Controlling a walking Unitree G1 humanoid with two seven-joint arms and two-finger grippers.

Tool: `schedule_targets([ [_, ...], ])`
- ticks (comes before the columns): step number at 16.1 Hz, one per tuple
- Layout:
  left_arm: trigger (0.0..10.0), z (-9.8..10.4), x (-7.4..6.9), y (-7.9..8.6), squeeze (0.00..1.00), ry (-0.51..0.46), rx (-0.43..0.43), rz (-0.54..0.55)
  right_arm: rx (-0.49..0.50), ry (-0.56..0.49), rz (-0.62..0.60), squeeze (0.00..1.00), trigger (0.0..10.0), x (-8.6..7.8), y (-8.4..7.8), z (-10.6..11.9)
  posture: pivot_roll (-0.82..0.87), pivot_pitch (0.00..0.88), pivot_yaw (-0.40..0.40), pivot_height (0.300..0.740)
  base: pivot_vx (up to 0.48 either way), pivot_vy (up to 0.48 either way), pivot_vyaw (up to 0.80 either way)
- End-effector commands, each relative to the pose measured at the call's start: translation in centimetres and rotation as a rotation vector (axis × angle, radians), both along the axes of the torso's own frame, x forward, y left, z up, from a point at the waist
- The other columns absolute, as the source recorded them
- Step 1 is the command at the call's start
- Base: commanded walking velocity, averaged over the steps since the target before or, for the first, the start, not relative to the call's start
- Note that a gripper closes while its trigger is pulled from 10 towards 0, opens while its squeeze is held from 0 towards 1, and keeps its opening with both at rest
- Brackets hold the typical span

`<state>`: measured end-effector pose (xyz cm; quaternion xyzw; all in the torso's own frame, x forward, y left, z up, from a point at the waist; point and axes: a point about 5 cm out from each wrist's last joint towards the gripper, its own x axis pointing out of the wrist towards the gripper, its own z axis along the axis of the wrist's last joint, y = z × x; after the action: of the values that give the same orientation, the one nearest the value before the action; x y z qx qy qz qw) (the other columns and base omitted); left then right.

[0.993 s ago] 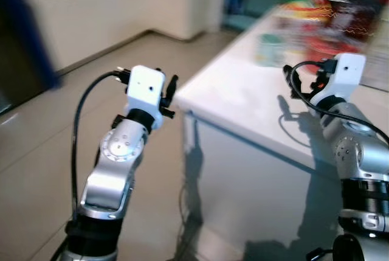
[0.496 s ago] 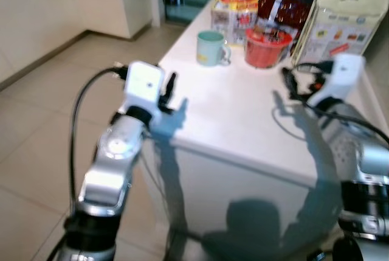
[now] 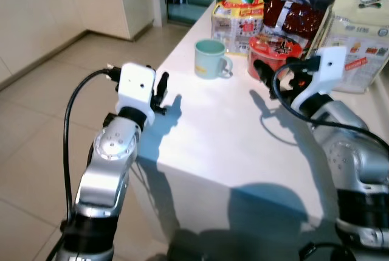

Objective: Setting the table

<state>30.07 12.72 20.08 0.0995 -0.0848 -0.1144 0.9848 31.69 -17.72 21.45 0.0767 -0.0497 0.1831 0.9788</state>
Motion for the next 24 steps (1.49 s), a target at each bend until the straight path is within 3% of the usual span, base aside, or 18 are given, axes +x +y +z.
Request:
schedule_targets([
  [1, 10.0, 0.3, -0.2, -0.4, 0.00, -0.016, 0.009, -0.015, 0.022, 0.004, 0.005, 0.00, 10.0, -0.3, -0.3, 0.1, -0.01, 0.000, -0.027, 0.740, 0.000, 0.000, 0.00],
  [7, 10.0, 0.2, -0.4, -0.3, 0.00, -0.006, 0.038, -0.027, -0.012, 0.054, -0.019, 0.00, 10.0, 0.6, 0.0, -0.9, 0.00, 0.000, -0.025, 0.740, 0.000, 0.000, 0.00],
  [11, 10.0, 0.0, -0.8, 0.0, 0.00, 0.010, 0.063, -0.014, -0.060, 0.125, -0.025, 0.00, 10.0, 2.6, 1.2, -2.2, 0.02, 0.000, -0.038, 0.740, 0.000, 0.000, 0.00],
  [15, 10.0, -0.2, -1.7, 0.8, 0.00, 0.018, 0.062, 0.017, -0.015, 0.096, 0.021, 0.00, 10.0, 1.1, 2.3, -1.9, 0.00, 0.000, -0.032, 0.740, 0.000, 0.000, 0.00],
  [18, 10.0, -0.7, -1.6, 0.4, 0.00, 0.052, 0.033, 0.024, 0.030, 0.089, -0.035, 0.00, 10.0, -1.0, 2.3, -2.3, -0.02, 0.000, -0.015, 0.740, 0.000, 0.000, 0.00],
  [23, 10.0, 0.0, -0.1, 0.5, 0.00, 0.032, 0.063, 0.022, 0.101, 0.116, -0.130, 0.00, 10.0, -3.4, 1.8, -3.2, -0.01, 0.000, 0.009, 0.740, 0.000, 0.427, -0.17],
  [24, 10.0, -0.2, 0.9, 1.3, 0.00, 0.039, 0.091, 0.079, 0.119, 0.108, -0.175, 0.00, 10.0, -4.0, 1.4, -3.3, -0.02, 0.000, 0.016, 0.740, 0.000, 0.480, -0.80],
])
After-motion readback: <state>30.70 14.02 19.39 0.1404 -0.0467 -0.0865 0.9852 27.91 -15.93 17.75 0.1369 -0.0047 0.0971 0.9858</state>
